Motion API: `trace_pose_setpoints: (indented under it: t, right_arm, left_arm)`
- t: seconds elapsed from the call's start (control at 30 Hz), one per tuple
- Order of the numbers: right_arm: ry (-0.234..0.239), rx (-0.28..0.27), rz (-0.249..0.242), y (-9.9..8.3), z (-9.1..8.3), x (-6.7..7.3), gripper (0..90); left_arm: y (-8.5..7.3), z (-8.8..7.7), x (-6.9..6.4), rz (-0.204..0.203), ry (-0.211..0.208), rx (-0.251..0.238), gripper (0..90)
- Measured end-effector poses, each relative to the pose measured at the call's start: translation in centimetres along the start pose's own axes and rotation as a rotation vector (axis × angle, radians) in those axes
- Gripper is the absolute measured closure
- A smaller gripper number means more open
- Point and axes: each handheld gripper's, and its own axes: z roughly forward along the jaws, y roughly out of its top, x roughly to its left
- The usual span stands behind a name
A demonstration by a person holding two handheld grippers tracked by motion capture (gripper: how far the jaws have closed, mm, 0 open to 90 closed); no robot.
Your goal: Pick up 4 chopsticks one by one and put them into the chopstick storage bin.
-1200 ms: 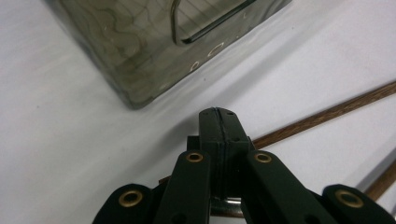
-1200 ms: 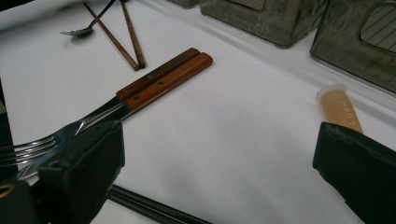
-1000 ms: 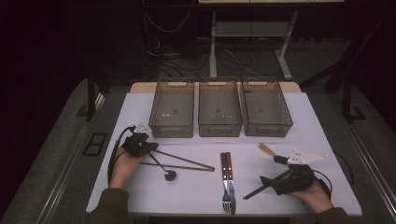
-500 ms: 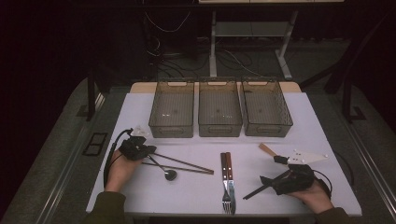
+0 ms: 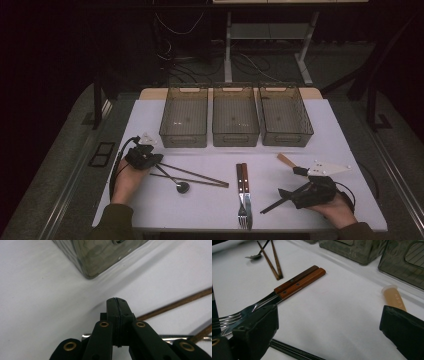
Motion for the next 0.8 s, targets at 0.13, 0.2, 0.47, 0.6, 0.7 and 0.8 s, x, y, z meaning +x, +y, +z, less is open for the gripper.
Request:
trace_pose_setpoints:
  t: [0.13,0.2,0.47,0.6,0.7,0.8]
  right_arm:
    - [0.0,-0.001,-0.001,0.0,0.0,0.0,2.4]
    - [0.0,-0.001,0.0,0.0,0.0,0.0,2.4]
    - [0.0,-0.001,0.0,0.0,0.0,0.0,2.4]
    - [0.001,0.001,-0.001,0.0,0.0,0.0,2.4]
    - [0.0,0.0,-0.001,0.0,0.0,0.0,2.4]
    - [0.0,-0.001,0.0,0.0,0.0,0.0,2.4]
  left_arm:
    - [-0.2,-0.4,-0.1,-0.003,-0.011,0.007,89.5]
    - [-0.3,-0.5,-0.1,0.001,-0.015,0.008,89.5]
    - [-1.0,-1.2,-0.4,-0.002,-0.034,0.004,89.5]
    - [-1.1,-1.0,-0.2,0.006,-0.028,0.006,89.5]
    - [-1.1,-0.9,-0.1,-0.001,-0.03,0.01,89.5]
    - [-1.3,-1.1,-0.2,-0.002,-0.038,0.013,89.5]
